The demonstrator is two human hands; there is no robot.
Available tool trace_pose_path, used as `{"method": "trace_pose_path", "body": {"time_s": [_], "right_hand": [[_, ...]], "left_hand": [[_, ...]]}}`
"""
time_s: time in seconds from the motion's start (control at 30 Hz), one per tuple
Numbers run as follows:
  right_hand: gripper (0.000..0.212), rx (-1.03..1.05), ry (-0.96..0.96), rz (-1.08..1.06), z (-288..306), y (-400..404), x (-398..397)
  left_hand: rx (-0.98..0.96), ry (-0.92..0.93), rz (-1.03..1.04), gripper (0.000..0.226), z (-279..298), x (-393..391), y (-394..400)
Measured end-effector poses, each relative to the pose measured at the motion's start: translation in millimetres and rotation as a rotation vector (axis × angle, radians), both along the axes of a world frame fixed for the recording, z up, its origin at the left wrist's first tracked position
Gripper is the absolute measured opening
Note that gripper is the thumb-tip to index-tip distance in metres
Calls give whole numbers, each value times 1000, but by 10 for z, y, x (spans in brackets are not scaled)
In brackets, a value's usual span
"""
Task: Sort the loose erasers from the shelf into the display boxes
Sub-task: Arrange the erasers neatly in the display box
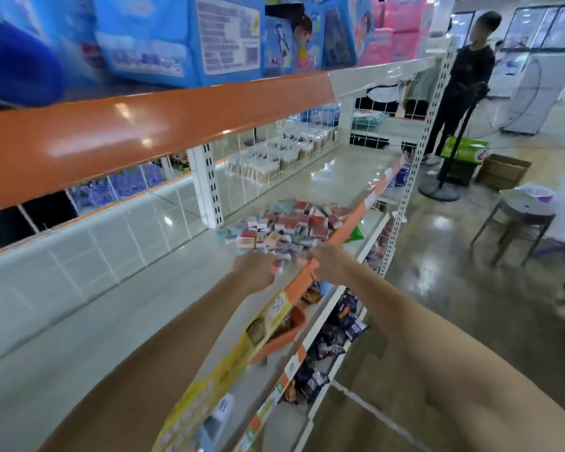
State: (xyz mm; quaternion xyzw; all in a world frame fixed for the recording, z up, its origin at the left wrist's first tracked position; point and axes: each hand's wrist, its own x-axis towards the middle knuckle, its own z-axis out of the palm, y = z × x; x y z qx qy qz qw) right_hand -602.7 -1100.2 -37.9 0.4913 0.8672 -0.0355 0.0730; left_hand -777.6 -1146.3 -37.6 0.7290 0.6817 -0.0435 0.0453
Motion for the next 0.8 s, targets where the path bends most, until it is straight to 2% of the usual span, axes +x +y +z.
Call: {"method": "trace_pose_path", "body": {"time_s": [0.1, 0.2, 0.3, 0.43, 0.53, 0.67, 0.8], "right_hand": [[30, 7, 38, 58, -65, 350, -72], [28, -50, 113, 105, -134, 595, -162], [27, -79, 93, 198, -88, 743, -165], [25, -101, 17, 296, -88, 926, -118], [35, -87, -38, 394, -122, 1022, -109], [24, -131, -36, 471, -77, 1109, -125], [30, -173, 1, 467, -71, 1108, -100]], "left_hand": [[5, 17, 12, 23, -115, -78, 247], [21, 38, -15, 33, -215, -113, 398], [38, 89, -31, 44, -298, -128, 495], [54, 55, 12, 45, -369, -122, 544], [55, 62, 42, 49, -382, -89, 538], [70, 64, 82, 40, -379, -5, 486], [98, 54, 130, 42, -344, 74, 412]]}}
